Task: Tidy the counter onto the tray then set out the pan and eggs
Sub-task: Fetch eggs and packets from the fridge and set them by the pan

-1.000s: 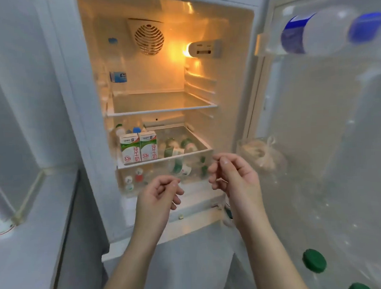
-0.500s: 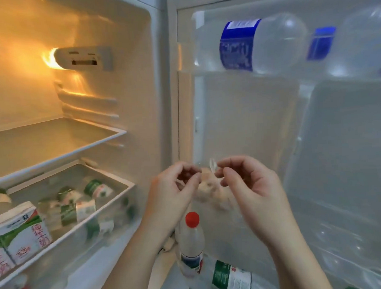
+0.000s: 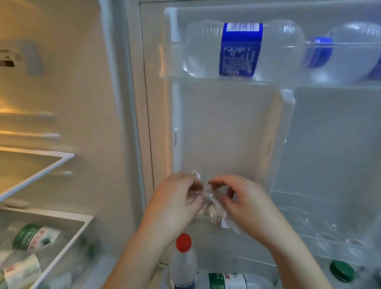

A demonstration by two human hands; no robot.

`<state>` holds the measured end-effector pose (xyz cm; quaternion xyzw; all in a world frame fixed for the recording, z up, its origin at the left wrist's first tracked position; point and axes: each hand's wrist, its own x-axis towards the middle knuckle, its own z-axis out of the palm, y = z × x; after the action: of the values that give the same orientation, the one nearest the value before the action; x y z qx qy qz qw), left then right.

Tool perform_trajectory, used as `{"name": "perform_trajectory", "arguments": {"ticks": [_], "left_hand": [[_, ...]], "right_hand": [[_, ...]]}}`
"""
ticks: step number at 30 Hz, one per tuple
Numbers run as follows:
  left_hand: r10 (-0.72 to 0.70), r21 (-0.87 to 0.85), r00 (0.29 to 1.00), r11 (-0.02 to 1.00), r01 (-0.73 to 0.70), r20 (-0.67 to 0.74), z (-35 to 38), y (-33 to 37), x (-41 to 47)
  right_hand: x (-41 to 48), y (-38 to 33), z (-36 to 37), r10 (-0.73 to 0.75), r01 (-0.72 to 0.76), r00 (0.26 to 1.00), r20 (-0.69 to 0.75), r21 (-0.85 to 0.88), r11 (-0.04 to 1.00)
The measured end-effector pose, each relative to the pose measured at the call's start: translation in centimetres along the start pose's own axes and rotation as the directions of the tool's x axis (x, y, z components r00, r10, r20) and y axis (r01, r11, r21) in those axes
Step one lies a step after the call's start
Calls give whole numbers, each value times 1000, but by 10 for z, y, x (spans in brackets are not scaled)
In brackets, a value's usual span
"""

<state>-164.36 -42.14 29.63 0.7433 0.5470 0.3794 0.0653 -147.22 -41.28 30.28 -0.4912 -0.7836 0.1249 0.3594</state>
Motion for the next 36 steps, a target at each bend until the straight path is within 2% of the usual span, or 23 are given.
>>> {"name": "perform_trajectory", "arguments": {"ticks": [5,12,15,18,24,31,36], "left_hand": [[-42,3,997,999,41,60,1,0,6],[-89,-52,996,995,88,-21,3,3,0],[-86,-102,996,991,82,-36,2,4,-3],[-53,-113,998,992,50,-21,2,5,-3],[-96,-52,994,994,93,-46,3,2,0],[-95,-37,994,995,93,-46,-5,6,6],[-92,-2,995,996,92,-40,-7,7,9]], "right_hand": [[2,-3,0,15,-13,999,28,-58,998],[-1,-2,2,-18,12,999,-48,-135,991],[-4,-4,0,-13,7,998,-66,-100,995],[-8,-9,-4,-17,17,1000,-5,-18,1000],[-7,-12,-5,17,-18,1000,-21,-41,999],[-7,-10,-12,143,-128,988,-57,204,970],[-7,-13,-13,110,-102,994,-25,215,971]]}}
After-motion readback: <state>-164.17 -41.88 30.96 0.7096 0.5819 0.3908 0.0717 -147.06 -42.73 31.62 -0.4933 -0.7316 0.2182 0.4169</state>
